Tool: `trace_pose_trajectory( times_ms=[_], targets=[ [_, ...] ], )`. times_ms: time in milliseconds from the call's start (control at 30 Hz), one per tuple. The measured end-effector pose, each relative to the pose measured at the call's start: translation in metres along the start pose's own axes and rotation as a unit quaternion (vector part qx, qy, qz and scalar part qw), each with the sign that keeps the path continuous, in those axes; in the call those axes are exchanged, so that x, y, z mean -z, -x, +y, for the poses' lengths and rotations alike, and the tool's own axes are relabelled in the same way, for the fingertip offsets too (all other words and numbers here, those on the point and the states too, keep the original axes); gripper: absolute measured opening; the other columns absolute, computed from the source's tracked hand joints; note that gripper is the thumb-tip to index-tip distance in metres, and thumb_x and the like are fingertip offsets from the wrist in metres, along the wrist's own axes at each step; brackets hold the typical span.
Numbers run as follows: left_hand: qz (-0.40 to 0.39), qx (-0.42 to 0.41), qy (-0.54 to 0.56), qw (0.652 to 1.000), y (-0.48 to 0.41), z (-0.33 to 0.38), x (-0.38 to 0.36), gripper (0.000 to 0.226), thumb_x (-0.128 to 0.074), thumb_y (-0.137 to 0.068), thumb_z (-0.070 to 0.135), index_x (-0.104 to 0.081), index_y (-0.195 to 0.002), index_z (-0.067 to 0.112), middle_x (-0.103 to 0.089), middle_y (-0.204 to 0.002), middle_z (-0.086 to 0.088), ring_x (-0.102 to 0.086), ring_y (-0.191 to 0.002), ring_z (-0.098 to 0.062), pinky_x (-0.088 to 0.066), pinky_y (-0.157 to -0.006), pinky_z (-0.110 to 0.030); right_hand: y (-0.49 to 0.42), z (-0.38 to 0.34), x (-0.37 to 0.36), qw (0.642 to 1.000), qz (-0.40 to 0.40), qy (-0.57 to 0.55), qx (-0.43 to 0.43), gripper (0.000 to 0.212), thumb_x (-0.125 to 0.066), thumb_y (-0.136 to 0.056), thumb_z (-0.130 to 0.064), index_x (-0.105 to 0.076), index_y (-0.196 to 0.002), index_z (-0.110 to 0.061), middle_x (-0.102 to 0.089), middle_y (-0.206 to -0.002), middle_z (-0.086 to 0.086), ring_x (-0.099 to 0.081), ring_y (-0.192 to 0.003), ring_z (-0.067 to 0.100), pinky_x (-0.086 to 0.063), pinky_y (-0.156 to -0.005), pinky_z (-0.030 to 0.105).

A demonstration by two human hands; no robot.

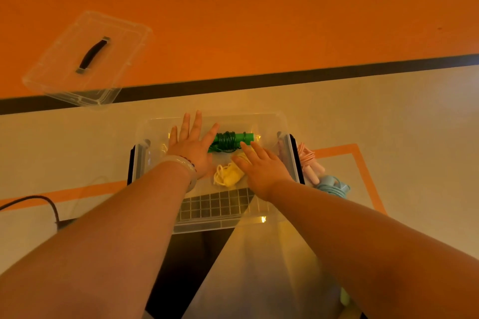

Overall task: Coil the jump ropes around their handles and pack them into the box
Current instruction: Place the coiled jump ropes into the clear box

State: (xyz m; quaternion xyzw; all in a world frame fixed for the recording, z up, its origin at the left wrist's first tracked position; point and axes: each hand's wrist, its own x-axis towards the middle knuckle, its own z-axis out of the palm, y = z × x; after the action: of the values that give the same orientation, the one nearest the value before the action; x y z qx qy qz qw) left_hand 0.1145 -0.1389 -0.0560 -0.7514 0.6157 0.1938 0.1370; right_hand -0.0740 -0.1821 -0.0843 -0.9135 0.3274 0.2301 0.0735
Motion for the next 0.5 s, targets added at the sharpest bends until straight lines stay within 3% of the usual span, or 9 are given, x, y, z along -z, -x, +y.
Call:
trace_pose_trajectory(
  times_ms=[100,233,500],
  targets=[
    [0.030,0.022,-0.011,0.999,0.001,-0.011,0.004,0.074,-0.037,-0.100,0.029,0.019,-0.149,0.038,0.033,-0.155,-0.004,0.029,-0.142,-0.029,0.010,-0.116,-0.048,-0.013,-0.008,0.008,1.000,0.016,0.018,-0.001,0.071,-0.041,-0.101,-0.026,0.007,-0.152,-0.034,0.021,-0.159,0.005,0.016,-0.147,0.031,-0.001,-0.118,0.047],
    [-0.010,0.051,0.005,0.999,0.000,-0.033,0.008,0.078,-0.040,-0.099,0.026,0.019,-0.148,0.039,0.031,-0.156,0.000,0.025,-0.145,-0.025,0.006,-0.117,-0.048,-0.030,-0.012,0.017,0.999,-0.034,-0.010,-0.027,0.060,-0.023,-0.102,-0.051,0.008,-0.151,-0.037,0.017,-0.161,0.001,0.012,-0.148,0.029,-0.001,-0.118,0.050],
    [-0.017,0.055,0.027,0.998,-0.005,-0.031,0.011,0.078,-0.040,-0.098,0.029,0.018,-0.149,0.038,0.028,-0.157,0.002,0.022,-0.146,-0.024,0.002,-0.117,-0.049,-0.021,0.011,0.019,0.992,-0.072,-0.047,-0.092,0.063,-0.022,-0.102,-0.051,0.002,-0.154,-0.026,0.002,-0.162,0.007,0.000,-0.148,0.030,-0.010,-0.118,0.046]
  ],
)
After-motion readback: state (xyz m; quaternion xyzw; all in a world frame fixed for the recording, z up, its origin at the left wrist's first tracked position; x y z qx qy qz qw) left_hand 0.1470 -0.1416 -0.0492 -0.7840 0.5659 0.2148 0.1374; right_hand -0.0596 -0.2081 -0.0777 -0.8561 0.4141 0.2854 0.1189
